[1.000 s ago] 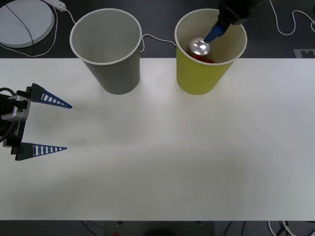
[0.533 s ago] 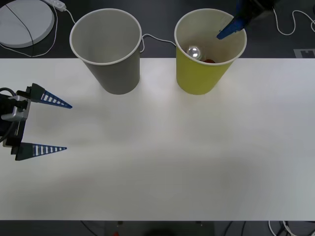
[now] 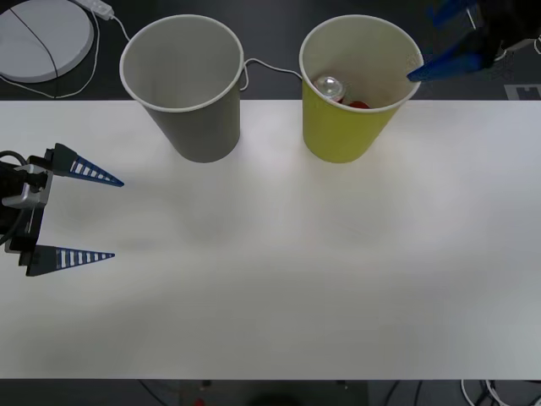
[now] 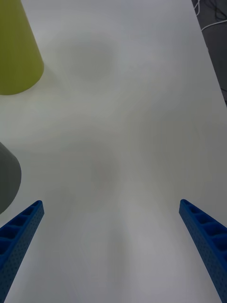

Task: Put the can into the green bin and the plastic bottle into the gray bin

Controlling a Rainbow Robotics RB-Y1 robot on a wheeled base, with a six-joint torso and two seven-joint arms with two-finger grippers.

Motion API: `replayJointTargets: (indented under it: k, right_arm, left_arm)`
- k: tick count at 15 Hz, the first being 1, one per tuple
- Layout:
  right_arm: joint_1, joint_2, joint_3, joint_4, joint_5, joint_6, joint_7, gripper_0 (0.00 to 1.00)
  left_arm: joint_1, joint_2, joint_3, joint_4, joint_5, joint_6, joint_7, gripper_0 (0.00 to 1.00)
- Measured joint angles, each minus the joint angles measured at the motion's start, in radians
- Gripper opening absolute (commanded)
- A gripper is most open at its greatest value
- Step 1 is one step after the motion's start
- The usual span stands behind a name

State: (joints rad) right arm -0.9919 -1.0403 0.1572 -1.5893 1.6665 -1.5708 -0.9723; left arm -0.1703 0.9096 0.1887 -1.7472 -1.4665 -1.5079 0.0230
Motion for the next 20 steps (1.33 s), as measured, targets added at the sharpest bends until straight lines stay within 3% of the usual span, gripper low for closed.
replayJointTargets:
  k: [4,12,16,20]
  right_arm:
    - [0.197,-0.027,-0.144,-0.067,-0.132,0.000,0.198,1.00]
    - [0.601,-0.027,-0.384,-0.171,-0.323,0.000,0.611,1.00]
    - [0.732,-0.001,-0.435,-0.172,-0.346,0.000,0.795,1.00]
    - [0.815,0.051,-0.470,-0.170,-0.346,0.000,0.891,1.00]
  left_arm:
    - [0.000,0.000,0.000,0.000,0.000,0.000,0.000,1.00]
    - [0.000,0.000,0.000,0.000,0.000,0.000,0.000,1.00]
    - [0.000,0.000,0.000,0.000,0.000,0.000,0.000,1.00]
    - [0.000,0.000,0.000,0.000,0.000,0.000,0.000,1.00]
